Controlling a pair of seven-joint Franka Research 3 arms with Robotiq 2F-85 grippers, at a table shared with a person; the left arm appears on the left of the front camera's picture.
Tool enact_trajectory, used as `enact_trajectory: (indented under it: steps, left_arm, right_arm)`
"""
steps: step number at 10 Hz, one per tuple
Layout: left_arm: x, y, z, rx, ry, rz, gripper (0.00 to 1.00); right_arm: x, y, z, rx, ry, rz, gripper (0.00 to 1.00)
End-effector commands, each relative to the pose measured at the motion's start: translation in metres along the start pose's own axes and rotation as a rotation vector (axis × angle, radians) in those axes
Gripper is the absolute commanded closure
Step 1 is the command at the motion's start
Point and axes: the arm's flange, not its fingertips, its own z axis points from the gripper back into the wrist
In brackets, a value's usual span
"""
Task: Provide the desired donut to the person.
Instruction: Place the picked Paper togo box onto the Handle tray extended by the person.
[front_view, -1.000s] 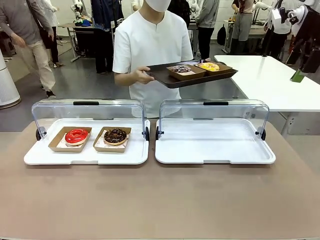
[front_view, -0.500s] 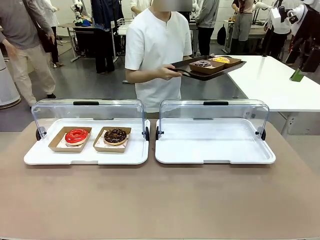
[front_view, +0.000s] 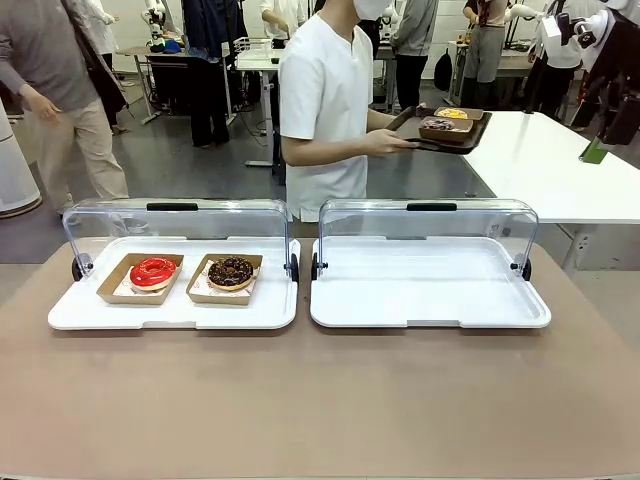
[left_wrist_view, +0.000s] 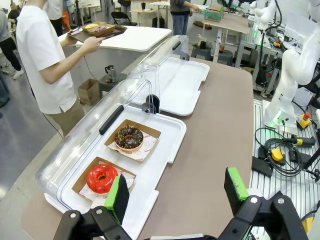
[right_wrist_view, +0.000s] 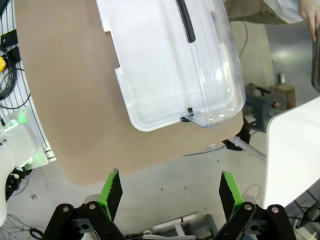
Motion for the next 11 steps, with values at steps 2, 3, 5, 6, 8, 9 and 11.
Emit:
enact_trajectory:
  steps: [2,3,5,6,8,9,11]
  left_arm:
    - [-0.0002,0.0009,0.0008,-0.002,-0.022,-0.02,0.0]
    - [-0.0002,0.0009,0.0008,-0.002,-0.022,-0.02,0.0]
    - [-0.0002,0.0009,0.0008,-0.002,-0.022,-0.02,0.0]
    - [-0.0002,0.0009,0.0008,-0.002,-0.022,-0.02,0.0]
    - [-0.0002,0.0009,0.0008,-0.002,-0.022,-0.02,0.0]
    - [-0.0002,0.0009,0.0008,-0.002,-0.022,-0.02,0.0]
    - [-0.0002,0.0009,0.0008,-0.002,-0.022,-0.02,0.0]
  right_arm:
    - [-0.0004,0.0003,0.001,-0.001,-0.004,0.015,0.0]
    - [-0.0004,0.0003,0.001,-0.001,-0.004,0.015,0.0]
    - [-0.0004,0.0003,0.001,-0.001,-0.004,0.015,0.0]
    - [-0.0004,0.0003,0.001,-0.001,-0.004,0.015,0.0]
    - [-0.0004,0.0003,0.001,-0.001,-0.004,0.015,0.0]
    - [-0.0004,0.0003,0.001,-0.001,-0.004,0.015,0.0]
    - [-0.0004,0.0003,0.001,-0.001,-0.004,0.015,0.0]
